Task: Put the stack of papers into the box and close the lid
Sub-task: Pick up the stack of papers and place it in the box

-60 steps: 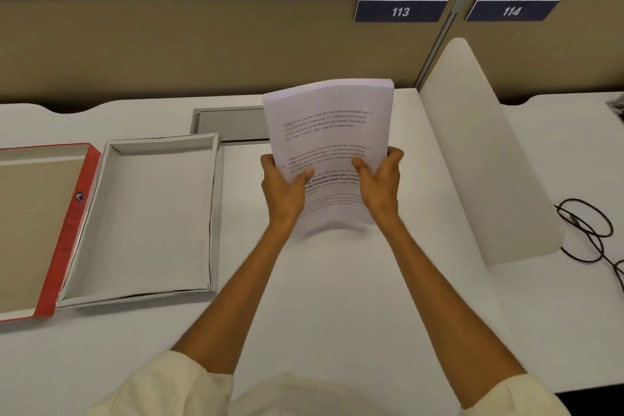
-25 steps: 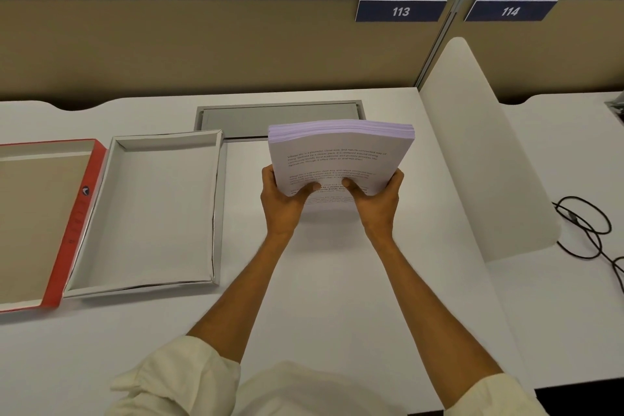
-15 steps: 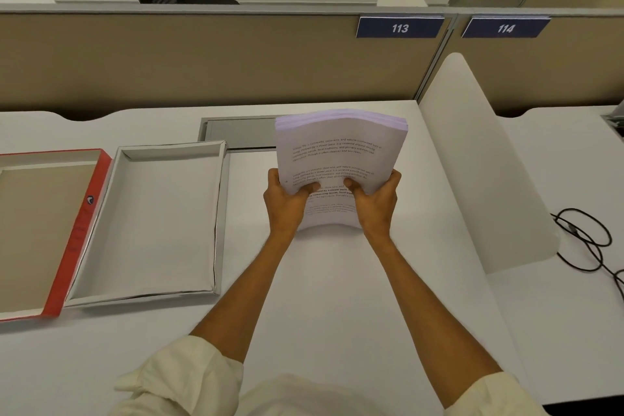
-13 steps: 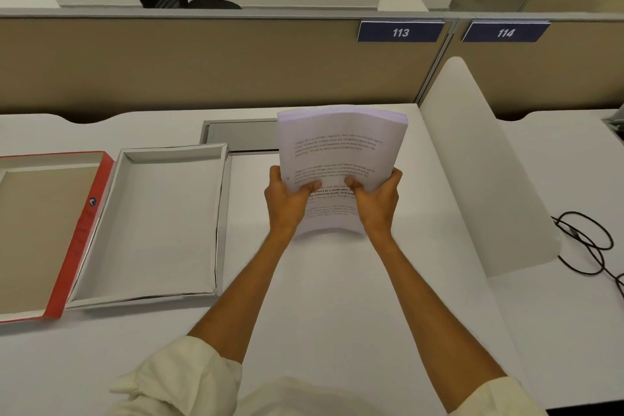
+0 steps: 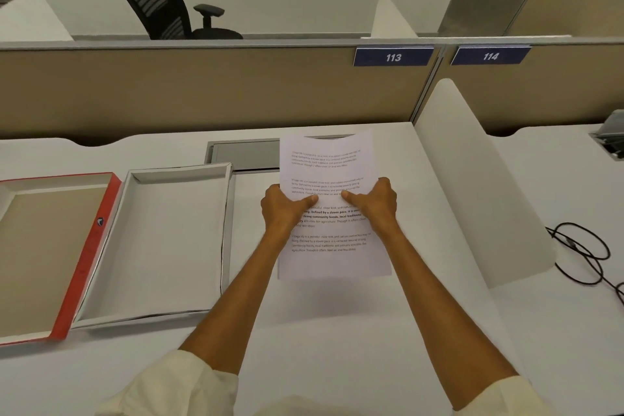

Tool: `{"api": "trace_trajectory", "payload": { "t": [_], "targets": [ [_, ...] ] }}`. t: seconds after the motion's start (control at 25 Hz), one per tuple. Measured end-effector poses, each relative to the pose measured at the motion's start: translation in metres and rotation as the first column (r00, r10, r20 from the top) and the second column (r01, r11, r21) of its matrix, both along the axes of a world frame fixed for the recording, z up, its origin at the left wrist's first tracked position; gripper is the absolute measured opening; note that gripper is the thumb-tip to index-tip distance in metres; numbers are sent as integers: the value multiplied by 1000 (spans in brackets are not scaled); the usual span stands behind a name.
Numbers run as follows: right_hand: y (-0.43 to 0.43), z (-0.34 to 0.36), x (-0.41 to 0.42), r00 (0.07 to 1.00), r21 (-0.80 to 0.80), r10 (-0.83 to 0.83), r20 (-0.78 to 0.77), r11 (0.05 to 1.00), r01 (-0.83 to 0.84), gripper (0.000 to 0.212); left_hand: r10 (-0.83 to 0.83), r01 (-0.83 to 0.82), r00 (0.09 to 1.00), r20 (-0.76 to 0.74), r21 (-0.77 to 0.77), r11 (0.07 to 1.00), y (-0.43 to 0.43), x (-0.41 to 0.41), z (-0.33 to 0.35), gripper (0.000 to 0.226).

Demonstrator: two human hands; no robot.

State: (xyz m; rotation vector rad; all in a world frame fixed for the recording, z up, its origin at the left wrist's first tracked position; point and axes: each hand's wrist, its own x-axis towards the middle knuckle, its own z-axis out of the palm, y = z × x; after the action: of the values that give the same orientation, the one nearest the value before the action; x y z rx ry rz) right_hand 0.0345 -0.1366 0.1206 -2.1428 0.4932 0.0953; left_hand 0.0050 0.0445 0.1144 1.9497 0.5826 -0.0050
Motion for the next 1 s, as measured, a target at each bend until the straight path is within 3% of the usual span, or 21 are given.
{"api": "trace_trajectory", "payload": {
  "t": [0.72,1.0],
  "targets": [
    [101,-9,-25,998,95,43,-46,995,-39,61,28,-28,999,-41,15,1000,100,-30,9,57],
    [161,-12,-30,994,102,93,-55,991,-87,67,69,-67,995,-75,29,997,158,-40,5,54]
  ]
}}
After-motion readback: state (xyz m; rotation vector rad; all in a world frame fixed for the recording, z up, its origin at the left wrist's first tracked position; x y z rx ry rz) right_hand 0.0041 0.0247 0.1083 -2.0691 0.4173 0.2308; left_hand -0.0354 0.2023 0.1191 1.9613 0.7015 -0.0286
